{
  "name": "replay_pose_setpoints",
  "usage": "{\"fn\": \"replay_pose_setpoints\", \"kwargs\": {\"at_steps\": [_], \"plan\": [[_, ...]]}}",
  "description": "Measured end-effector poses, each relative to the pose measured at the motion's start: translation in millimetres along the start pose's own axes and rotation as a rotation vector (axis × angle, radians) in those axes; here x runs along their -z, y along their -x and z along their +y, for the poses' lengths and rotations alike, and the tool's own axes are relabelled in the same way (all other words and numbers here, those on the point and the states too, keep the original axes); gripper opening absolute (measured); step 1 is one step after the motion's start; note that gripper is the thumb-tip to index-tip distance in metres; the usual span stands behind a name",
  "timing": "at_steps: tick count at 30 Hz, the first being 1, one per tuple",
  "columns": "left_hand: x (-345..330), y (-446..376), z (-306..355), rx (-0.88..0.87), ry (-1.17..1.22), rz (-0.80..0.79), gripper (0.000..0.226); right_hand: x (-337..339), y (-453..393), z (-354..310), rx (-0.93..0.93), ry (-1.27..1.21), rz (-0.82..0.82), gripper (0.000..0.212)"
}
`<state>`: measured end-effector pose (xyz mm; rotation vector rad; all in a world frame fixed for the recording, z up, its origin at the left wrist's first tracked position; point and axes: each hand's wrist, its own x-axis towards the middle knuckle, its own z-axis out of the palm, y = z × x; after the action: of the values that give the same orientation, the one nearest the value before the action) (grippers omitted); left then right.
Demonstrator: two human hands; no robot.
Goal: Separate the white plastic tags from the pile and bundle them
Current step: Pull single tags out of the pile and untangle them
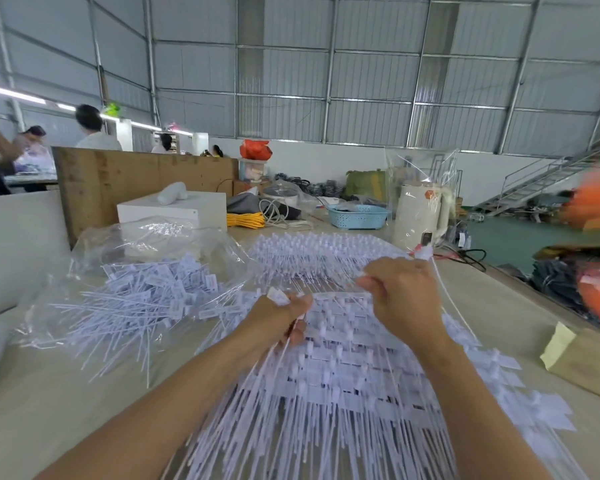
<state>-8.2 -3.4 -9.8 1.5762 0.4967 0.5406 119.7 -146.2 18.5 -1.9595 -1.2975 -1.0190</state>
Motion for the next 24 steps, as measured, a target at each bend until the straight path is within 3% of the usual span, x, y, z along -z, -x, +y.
{"fn": "replay_pose_setpoints", "kwargs": {"at_steps": [2,4,6,10,13,17,21,24], "plan": [[5.7,-1.9,5.9,0.0,0.165,-0.052,0.024,5.3,-0.8,3.6,-0.07,-0.077,0.109,0.017],[7.2,-2.1,11.9,0.017,0.402,-0.105,0.019,5.8,-3.2,-5.4,-0.024,-0.088,0.168,0.018],[4.7,-0.2,16.3,0.012,0.581,-0.173,0.013,5.3,-5.5,-16.8,0.048,-0.126,0.157,0.015],[-1.8,3.9,24.9,-0.054,0.694,-0.264,0.017,6.3,-6.7,-21.9,0.082,-0.178,0.104,0.013],[-2.4,2.8,31.5,-0.028,0.729,-0.244,0.032,4.8,-4.2,-23.6,0.081,-0.175,0.07,0.013],[5.9,1.3,42.6,-0.007,0.746,-0.195,0.03,3.6,-2.8,-21.8,0.097,-0.171,0.084,0.011],[41.9,5.8,69.3,-0.168,0.669,-0.088,0.031,1.9,-3.8,-18.6,0.128,-0.16,0.115,0.012],[91.0,-3.3,90.0,-0.297,0.523,0.104,0.039,0.3,-5.2,-17.9,0.134,-0.147,0.138,0.011]]}}
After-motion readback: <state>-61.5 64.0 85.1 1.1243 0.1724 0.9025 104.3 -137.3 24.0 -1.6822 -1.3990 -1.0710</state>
